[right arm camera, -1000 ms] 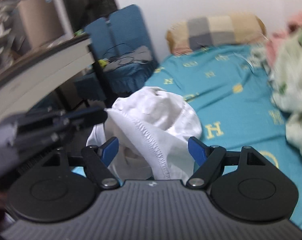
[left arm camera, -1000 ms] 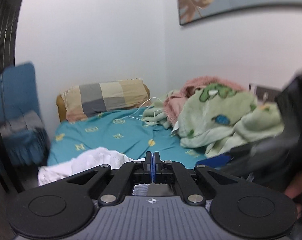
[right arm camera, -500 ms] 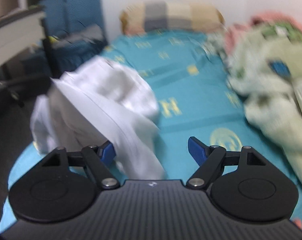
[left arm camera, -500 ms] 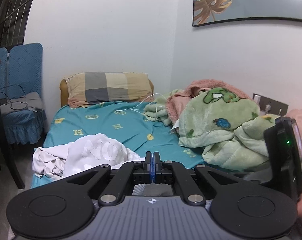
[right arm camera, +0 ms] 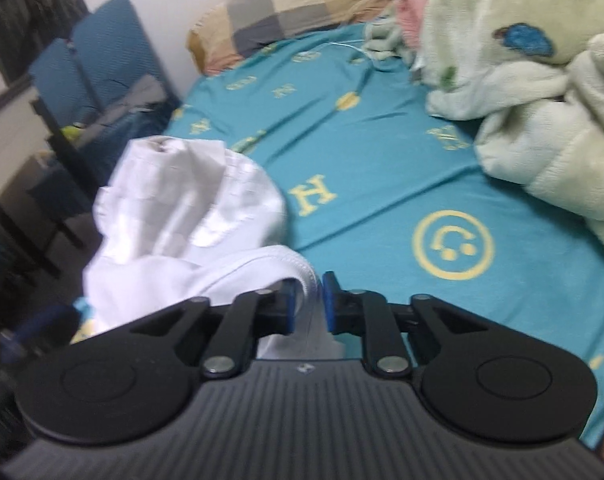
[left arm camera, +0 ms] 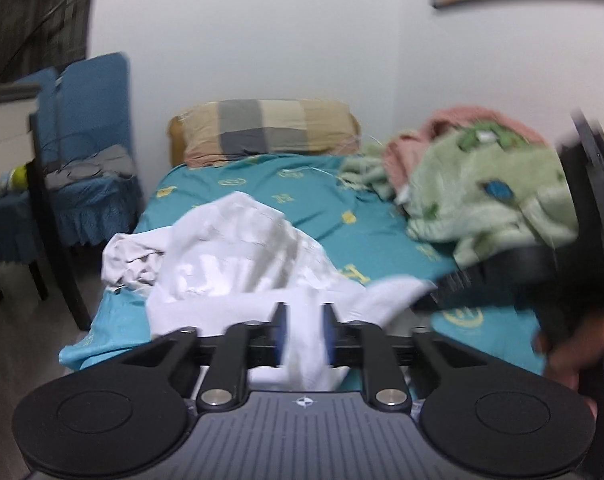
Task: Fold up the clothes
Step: 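Grasp the T-shirt edge with the right gripper while the left gripper holds it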
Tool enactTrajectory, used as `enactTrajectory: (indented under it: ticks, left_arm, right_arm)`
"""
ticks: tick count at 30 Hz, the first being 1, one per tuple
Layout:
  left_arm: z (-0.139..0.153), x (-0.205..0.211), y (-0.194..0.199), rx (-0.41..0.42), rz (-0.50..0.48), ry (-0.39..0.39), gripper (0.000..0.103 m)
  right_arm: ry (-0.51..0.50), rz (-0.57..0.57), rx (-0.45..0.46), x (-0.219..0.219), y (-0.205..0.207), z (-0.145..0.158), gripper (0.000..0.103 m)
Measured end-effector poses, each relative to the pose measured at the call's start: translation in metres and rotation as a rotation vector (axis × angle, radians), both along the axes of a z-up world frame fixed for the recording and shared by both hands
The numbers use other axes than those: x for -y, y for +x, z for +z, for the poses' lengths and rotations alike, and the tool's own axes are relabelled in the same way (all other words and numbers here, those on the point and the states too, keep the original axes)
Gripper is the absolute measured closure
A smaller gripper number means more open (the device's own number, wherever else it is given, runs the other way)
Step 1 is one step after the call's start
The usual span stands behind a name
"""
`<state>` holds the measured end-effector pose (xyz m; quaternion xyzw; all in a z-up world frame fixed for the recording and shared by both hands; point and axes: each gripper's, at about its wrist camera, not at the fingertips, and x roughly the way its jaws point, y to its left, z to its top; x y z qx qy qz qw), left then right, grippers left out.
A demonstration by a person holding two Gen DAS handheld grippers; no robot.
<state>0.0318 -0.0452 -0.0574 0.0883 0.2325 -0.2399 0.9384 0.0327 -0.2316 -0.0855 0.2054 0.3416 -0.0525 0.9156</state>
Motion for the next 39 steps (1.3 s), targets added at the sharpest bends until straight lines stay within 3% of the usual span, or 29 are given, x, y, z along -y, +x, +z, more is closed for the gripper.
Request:
enactTrajectory:
  ticks: [3,10,12,15,18,21,23,26,31,33,39]
  left_arm:
    - [-0.014,0.019,-0.008,0.029,-0.012,0.109,0.043]
    - [-0.063,0.045,0.01,-0.032,0.125,0.363,0.042]
    - [-0.07,0.039,0.016,-0.053,0.2,0.394,0.043]
    - [-0.062,0.019,0.023,-0.075,0.34,0.34,0.044]
    - [-0.04,-0.008,0.021,-0.045,0.475,0.194,0.044]
    - [-0.018,-0.023,0.014,0.018,0.585,0.09,0.044]
    - [-0.009,-0.027,0.007,0.056,0.629,0.064,0.044]
    - [-0.006,-0.028,0.006,0.049,0.658,0.07,0.044]
    - [-0.022,-0.031,0.019,-0.093,0.646,0.079,0.051]
    - [-0.032,-0.032,0.021,-0.161,0.619,0.063,0.053]
    - [-0.05,-0.018,0.022,-0.2,0.545,0.115,0.055]
  right_arm:
    - [0.063,0.028,0.06,0.001,-0.005,0.009,0.092]
    - [0.15,0.022,0.116,0.014,-0.01,0.019,0.092]
    - [0.139,0.007,0.113,0.016,-0.01,0.018,0.092]
    - [0.108,-0.024,0.084,0.019,-0.008,0.011,0.092]
    - [0.069,-0.051,0.017,0.019,-0.002,-0.001,0.09]
    - [0.042,-0.027,-0.089,0.013,0.008,-0.017,0.073]
    - [0.007,0.02,-0.157,0.002,0.013,-0.03,0.055]
    - [-0.041,0.066,-0.215,-0.011,0.014,-0.044,0.053]
    - [-0.208,-0.05,-0.161,-0.014,0.003,-0.037,0.054]
    - [-0.282,-0.117,-0.135,-0.012,-0.002,-0.032,0.06]
    - [-0.415,-0.259,0.061,-0.008,-0.015,-0.009,0.063]
